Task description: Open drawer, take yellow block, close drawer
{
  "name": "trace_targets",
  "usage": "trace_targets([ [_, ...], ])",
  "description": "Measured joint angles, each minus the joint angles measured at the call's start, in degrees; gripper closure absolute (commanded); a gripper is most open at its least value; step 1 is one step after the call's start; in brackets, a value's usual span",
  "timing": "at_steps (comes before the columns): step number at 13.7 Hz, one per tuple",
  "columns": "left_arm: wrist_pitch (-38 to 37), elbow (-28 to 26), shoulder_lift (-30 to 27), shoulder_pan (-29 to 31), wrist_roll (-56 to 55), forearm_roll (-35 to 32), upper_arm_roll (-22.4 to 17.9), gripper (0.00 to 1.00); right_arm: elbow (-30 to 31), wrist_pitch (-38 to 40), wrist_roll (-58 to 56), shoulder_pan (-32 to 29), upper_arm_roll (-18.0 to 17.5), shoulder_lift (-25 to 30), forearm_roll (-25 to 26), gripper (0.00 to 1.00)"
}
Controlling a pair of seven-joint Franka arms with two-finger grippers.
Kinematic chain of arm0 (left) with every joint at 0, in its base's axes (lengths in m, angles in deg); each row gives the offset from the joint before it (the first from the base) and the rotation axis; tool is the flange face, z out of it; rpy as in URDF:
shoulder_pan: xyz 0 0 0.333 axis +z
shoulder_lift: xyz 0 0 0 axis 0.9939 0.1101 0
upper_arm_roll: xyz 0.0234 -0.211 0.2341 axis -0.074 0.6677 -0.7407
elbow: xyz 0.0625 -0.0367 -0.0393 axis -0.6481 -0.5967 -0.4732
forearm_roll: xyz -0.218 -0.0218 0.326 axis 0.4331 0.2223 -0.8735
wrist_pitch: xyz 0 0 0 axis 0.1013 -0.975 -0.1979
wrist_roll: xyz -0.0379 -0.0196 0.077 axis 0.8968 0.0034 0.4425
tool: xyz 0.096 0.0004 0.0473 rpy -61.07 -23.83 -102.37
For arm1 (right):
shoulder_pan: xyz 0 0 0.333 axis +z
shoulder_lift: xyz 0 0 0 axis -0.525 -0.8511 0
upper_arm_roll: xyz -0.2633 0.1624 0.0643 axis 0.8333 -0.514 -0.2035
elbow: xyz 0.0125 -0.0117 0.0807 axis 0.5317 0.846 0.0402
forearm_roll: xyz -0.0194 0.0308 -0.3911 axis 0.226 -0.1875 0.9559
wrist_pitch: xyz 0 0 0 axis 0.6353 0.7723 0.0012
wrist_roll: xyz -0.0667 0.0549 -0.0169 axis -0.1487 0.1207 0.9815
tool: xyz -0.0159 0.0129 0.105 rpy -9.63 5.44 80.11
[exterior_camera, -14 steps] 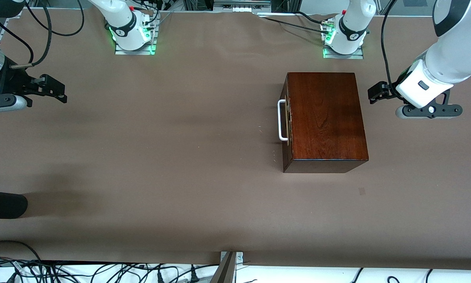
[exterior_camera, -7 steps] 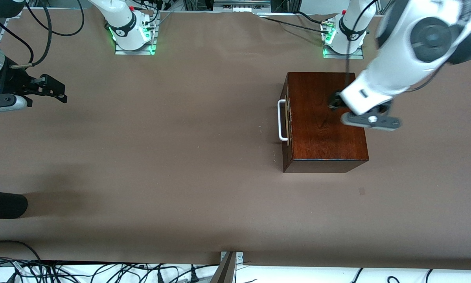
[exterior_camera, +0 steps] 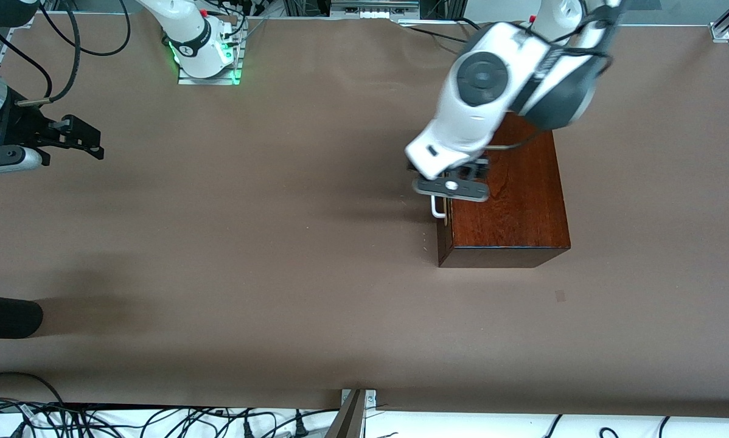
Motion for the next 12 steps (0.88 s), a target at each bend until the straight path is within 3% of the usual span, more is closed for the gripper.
trace_targets([
  [8,0.42,-4.51,1.94,-4.21,-2.21,-5.25,-0.03,0.0,0.0,0.0,0.0,0.0,0.0,0.0,0.0,0.0],
  [12,4.83,-8.57,1.94,-4.46,-5.16,-5.31,-0.04,0.0,0.0,0.0,0.01,0.0,0.0,0.0,0.0,0.0],
])
